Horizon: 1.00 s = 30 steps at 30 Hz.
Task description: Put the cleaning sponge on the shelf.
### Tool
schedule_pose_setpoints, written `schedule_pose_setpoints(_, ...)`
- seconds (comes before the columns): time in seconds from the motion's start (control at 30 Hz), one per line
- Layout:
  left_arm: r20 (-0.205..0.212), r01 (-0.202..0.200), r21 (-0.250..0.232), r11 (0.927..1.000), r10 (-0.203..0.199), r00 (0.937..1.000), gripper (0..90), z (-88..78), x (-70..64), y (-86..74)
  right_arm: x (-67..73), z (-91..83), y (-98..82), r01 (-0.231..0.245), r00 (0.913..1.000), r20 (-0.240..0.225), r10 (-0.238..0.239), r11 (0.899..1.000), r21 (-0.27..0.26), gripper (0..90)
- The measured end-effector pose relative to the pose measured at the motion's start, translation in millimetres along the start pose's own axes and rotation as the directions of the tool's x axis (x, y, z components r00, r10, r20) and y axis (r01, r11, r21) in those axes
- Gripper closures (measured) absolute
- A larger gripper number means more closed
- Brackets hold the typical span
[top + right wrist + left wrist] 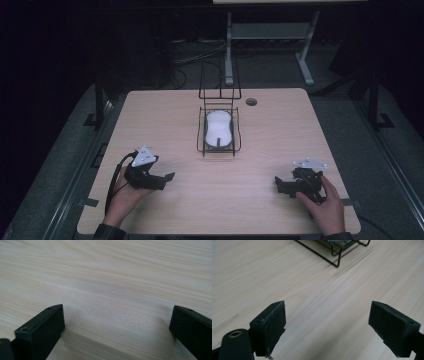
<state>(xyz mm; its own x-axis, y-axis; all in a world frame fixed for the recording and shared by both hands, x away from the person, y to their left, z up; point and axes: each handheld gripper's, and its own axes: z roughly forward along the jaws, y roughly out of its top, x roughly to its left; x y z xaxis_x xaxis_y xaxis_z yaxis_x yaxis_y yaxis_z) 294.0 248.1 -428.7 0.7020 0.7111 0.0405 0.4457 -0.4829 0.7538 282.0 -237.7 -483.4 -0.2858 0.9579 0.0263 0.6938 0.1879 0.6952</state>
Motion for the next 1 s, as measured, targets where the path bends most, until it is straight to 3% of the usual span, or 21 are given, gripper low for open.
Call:
schedule_pose_setpoints(0.27, 0.000, 0.018, 0.045, 0.9988, -0.018, 0.9998, 13.4, -0.3, 1.4, -21.0, 0.0, 0.0, 0.0, 0.000, 1.0000, 0.000, 0.000, 1.000, 0.000, 0.0)
schedule_pose_setpoints(0.3, -0.010, 0.009, 0.067, 0.9977, -0.008, 0.9999, 13.4, 1.6, 0.9, -25.5, 0.0, 0.0, 0.0, 0.000, 1.0000, 0.000, 0.000, 1.000, 0.000, 0.0)
schedule_pose_setpoints(0.73, 0.000, 0.004, 0.126, 0.9920, -0.004, 1.0000, 13.1, 13.2, 3.7, -40.1, 0.1, 0.0, 0.0, -0.002, 1.0000, 0.000, 0.002, 1.000, 0.000, 0.0)
schedule_pose_setpoints(0.87, 0.014, 0.019, 0.111, 0.9936, -0.020, 0.9997, 12.9, 13.6, 5.3, -42.5, 0.1, 0.0, 0.0, -0.002, 1.0000, 0.000, 0.002, 1.000, -0.001, 0.0)
schedule_pose_setpoints(1.0, 0.038, 0.007, 0.052, 0.9986, -0.009, 0.9992, 12.7, 13.7, 7.4, -49.6, 0.1, 0.0, 0.0, -0.002, 1.0000, 0.000, 0.002, 1.000, 0.000, 0.0)
